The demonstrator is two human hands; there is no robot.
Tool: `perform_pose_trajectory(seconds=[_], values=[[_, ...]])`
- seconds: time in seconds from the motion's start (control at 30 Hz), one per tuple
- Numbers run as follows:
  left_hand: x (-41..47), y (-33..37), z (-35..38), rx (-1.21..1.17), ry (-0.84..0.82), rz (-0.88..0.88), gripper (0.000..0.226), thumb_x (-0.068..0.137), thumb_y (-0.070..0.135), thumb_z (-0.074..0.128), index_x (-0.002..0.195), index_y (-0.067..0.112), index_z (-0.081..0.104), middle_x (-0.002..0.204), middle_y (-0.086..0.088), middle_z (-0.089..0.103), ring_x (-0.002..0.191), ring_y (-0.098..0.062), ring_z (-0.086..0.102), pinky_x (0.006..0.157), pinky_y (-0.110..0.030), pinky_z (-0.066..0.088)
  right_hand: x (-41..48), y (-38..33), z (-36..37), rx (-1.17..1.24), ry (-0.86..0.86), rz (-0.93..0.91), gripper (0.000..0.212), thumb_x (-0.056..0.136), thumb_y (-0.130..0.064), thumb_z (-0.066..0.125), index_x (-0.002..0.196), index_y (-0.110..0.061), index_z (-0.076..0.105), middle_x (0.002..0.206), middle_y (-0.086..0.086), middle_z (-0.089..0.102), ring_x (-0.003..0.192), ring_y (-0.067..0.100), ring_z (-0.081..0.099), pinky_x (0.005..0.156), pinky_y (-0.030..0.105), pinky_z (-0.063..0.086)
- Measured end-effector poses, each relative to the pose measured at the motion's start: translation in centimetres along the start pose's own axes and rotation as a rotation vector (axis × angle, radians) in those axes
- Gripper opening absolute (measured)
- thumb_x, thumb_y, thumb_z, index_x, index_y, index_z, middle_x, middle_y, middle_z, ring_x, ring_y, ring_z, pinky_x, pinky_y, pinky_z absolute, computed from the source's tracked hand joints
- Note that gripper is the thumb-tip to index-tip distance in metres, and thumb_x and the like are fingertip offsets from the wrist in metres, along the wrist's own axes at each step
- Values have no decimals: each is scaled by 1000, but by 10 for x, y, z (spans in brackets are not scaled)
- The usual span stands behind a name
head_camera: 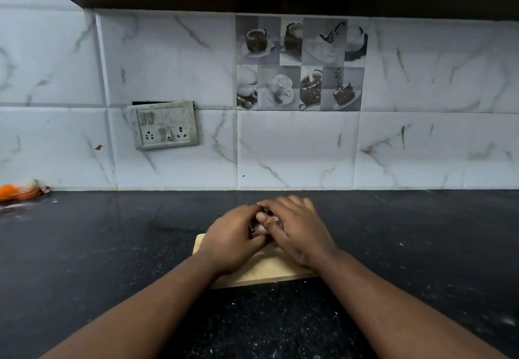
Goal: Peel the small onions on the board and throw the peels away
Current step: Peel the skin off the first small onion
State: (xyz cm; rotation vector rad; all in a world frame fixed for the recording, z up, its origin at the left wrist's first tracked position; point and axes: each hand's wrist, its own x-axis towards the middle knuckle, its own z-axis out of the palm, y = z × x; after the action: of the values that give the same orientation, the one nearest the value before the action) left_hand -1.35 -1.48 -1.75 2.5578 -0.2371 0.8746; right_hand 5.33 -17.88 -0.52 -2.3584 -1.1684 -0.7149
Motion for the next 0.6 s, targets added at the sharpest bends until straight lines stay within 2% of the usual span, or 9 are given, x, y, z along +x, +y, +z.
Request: perform_pose_trajectory(seconds=[0.13,0.23,0.3,0.47,0.6], values=[[-4,-8,-10,-263,27,-90,32,76,29,86,100,29,65,90,11,70,71,-3,61,68,-26,51,-4,-12,-4,128,-23,38,46,103,-53,43,146,-36,44,132,-10,63,120,13,54,97,35,45],[-10,-17,-11,-504,40,-219,41,70,16,93,98,26,66,92,-1,73,79,-25,71,77,-40,60,-8,-17,-3,153,-35,33,41,103,-48,48,141,-35,50,132,-10,63,121,12,56,97,34,48],[-14,-18,-14,-629,40,-239,43,69,6,93,100,19,67,95,-7,74,85,-32,73,82,-45,61,-10,-20,-2,206,-36,37,35,101,-47,52,134,-36,56,128,-11,66,115,12,60,94,35,51],[-18,-16,-20,-811,4,-264,46,71,-14,84,109,5,65,91,-7,72,78,-14,66,77,-27,60,-13,-22,-2,389,5,98,29,94,-40,67,121,-30,67,114,-11,70,101,7,64,91,31,53],[-18,-17,-23,-940,-27,-291,38,76,-14,79,108,4,69,92,-8,75,83,-15,71,78,-23,59,-17,-20,-3,554,21,164,22,88,-35,77,107,-29,69,96,-12,74,79,-3,64,78,28,57]])
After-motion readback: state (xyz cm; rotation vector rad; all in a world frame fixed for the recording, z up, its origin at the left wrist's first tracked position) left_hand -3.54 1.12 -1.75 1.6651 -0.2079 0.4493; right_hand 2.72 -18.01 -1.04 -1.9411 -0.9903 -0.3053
